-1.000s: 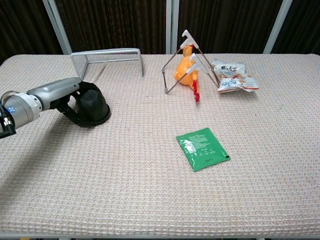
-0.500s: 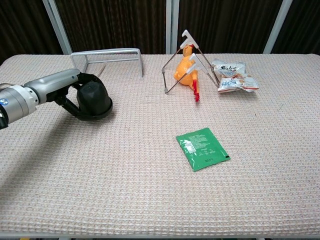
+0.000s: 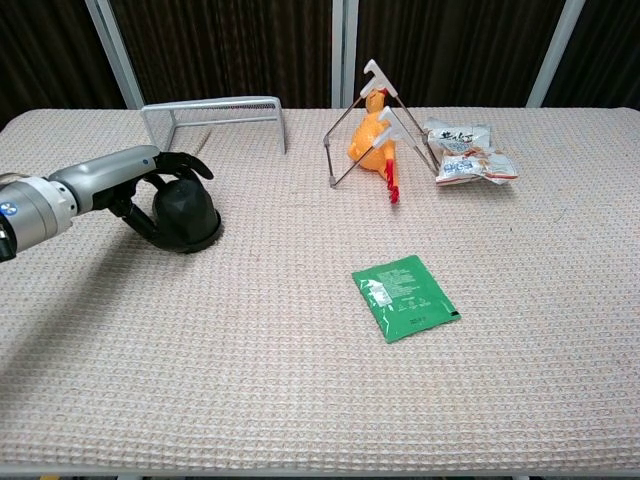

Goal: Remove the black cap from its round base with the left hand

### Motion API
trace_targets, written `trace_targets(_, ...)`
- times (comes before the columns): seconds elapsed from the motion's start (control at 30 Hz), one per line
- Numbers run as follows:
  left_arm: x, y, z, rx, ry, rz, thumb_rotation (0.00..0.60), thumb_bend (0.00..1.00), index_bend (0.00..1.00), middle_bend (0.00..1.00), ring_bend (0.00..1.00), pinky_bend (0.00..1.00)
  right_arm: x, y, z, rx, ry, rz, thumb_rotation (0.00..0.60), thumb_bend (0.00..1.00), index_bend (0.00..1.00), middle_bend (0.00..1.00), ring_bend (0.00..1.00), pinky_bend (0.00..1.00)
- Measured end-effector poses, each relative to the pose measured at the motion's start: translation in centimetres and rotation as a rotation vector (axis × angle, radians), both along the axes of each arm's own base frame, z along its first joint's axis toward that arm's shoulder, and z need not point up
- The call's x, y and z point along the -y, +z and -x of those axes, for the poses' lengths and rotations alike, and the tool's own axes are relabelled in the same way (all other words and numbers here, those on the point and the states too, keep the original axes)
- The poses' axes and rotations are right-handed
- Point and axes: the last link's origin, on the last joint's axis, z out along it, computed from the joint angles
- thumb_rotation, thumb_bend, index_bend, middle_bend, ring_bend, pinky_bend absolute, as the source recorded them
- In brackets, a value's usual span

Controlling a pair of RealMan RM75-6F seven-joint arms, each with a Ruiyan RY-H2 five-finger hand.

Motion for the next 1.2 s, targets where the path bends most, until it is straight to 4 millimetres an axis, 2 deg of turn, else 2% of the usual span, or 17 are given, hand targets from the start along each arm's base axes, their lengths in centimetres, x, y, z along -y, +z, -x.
trace_targets(0.27,-0.1,0.4,-0.1,-0.001,-0.002,-0.013,0.600,0.08,0.18,0.23,0.12,0.24,0.0,0.0,0.0,0.000,0.000,-0.001,0.600,0.20,0.00,0.02,0.00,0.00)
trace_targets(0.63,-0.5,0.9,-0.2,0.005,0.017,-0.030,0.600,0.11,0.27,0.39,0.27,0.35,0.0,-0.2,0.2,0.001,-0.008,-0.012,0.600,0.20,0.00,0.02,0.00,0.00)
trace_targets(0.93,-0.5,1.6,-0.9,0.024,0.002,-0.043,0.600,0.13,0.28,0.41,0.28,0.36,-0.1,-0.2,0.2,0.000,-0.012,-0.013,0.600,0.20,0.00,0.02,0.00,0.00)
trace_targets(1.2,-0.8,3.5,-1.6,0.034,-0.023,-0.088,0.600,0.14,0.28,0.41,0.28,0.36,0.0,-0.2,0.2,0.002,-0.010,-0.012,0.600,0.20,0.00,0.02,0.00,0.00)
